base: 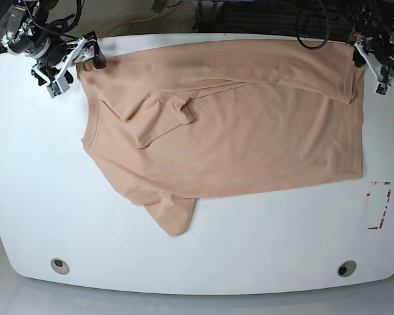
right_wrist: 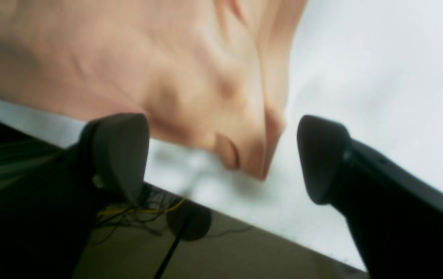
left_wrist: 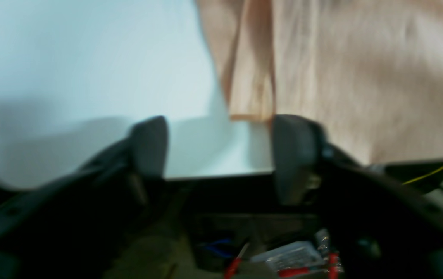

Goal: Fold the T-shirt properly
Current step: 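Release the shirt with both grippers and lift them off the collar, then move both grippers to the hem corners and pinch them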

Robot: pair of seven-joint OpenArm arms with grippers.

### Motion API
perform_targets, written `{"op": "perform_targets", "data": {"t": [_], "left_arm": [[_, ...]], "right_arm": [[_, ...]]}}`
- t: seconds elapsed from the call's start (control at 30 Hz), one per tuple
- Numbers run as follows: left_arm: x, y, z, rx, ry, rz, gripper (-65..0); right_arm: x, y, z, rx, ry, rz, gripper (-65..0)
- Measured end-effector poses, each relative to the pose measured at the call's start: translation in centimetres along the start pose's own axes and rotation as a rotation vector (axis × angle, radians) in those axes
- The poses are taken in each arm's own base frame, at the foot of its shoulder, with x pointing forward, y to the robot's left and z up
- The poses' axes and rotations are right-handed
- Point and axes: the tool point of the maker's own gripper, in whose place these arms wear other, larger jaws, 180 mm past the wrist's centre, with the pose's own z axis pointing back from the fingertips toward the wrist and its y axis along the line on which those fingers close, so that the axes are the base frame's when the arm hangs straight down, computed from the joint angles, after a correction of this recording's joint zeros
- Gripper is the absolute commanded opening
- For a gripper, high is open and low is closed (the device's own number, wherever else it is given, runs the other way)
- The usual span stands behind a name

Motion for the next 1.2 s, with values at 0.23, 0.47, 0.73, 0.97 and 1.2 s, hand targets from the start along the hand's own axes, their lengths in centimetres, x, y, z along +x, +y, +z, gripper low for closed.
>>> {"op": "perform_targets", "data": {"t": [0.23, 0.47, 0.73, 0.97, 1.2], "left_arm": [[2.4, -0.3, 1.0, -0.01, -0.068, -0.006, -21.1], [6.3, 1.0, 1.2, 0.021, -0.165, 0.016, -21.1], [10.3, 3.2, 1.4, 0.126, -0.199, -0.008, -21.1], [13.3, 4.2, 1.6, 0.22, -0.217, 0.019, -21.1], [14.3, 4.2, 1.6, 0.255, -0.217, 0.049, -21.1]], "right_arm": [[3.6, -0.1, -0.3, -0.018, -0.088, 0.027, -7.5], [8.2, -2.6, -2.0, -0.027, -0.147, -0.002, -7.5], [15.0, -6.1, -5.9, -0.005, -0.165, -0.034, -7.5], [21.4, -8.7, -8.4, -0.046, -0.188, -0.004, -7.6], [25.2, -9.0, -12.4, 0.019, -0.236, -0.06, -7.6]]}}
